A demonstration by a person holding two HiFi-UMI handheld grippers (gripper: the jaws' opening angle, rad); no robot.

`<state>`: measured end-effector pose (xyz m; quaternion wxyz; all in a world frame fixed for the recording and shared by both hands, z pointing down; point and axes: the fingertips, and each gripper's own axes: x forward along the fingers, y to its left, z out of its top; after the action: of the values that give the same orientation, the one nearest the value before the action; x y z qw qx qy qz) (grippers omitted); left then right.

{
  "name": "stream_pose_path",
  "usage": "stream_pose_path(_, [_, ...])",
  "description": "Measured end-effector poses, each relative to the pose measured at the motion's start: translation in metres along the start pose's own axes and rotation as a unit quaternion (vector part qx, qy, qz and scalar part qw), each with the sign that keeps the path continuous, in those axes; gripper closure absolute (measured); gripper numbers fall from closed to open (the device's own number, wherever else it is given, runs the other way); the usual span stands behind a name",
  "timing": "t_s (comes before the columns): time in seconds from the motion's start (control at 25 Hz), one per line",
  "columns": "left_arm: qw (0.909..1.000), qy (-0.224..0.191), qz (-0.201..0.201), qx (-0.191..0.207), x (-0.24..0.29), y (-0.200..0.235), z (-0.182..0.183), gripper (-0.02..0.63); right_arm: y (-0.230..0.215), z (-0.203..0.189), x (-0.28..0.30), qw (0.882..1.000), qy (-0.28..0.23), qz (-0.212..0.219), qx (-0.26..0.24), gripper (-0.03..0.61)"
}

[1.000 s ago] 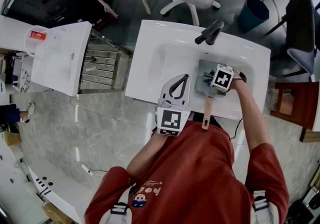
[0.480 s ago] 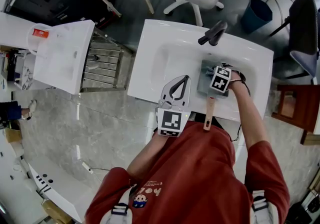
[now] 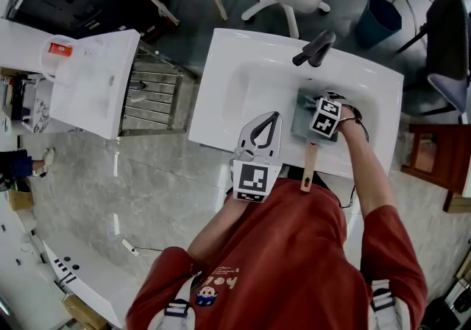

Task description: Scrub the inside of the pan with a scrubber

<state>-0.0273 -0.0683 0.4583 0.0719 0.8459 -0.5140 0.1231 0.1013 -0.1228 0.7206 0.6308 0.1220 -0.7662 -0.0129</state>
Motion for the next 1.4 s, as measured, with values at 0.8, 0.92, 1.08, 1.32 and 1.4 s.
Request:
stream_pose_path(0.8, [0.9997, 0.007, -0.021, 0.007, 0.004, -0.015, -0.002, 0.604, 0.030, -0.006, -0.090, 0.989, -0.014, 0.144, 0.028, 0.436])
stream_pose_path(0.92, [0.9995, 0.007, -0.029, 0.009, 0.006, -0.021, -0.001, 0.604, 0.046, -0.011, -0.098, 0.985, -0.004, 0.172, 0.021, 0.436])
stream_pose_path(1.08, [0.9992, 0.011, -0.037, 0.010, 0.007, -0.027, -0.004, 0.604, 0.063, -0.013, -0.102, 0.977, -0.001, 0.211, 0.034, 0.434])
stream_pose_path(1.32, [0.9989, 0.009, -0.045, 0.012, 0.009, -0.036, -0.002, 0.604, 0.073, -0.013, -0.097, 0.970, 0.009, 0.239, 0.049, 0.436])
stream_pose_path(1.4, [0.9988, 0.008, -0.046, 0.013, 0.009, -0.036, -0.002, 0.604, 0.074, -0.013, -0.096, 0.968, 0.012, 0.245, 0.053, 0.436])
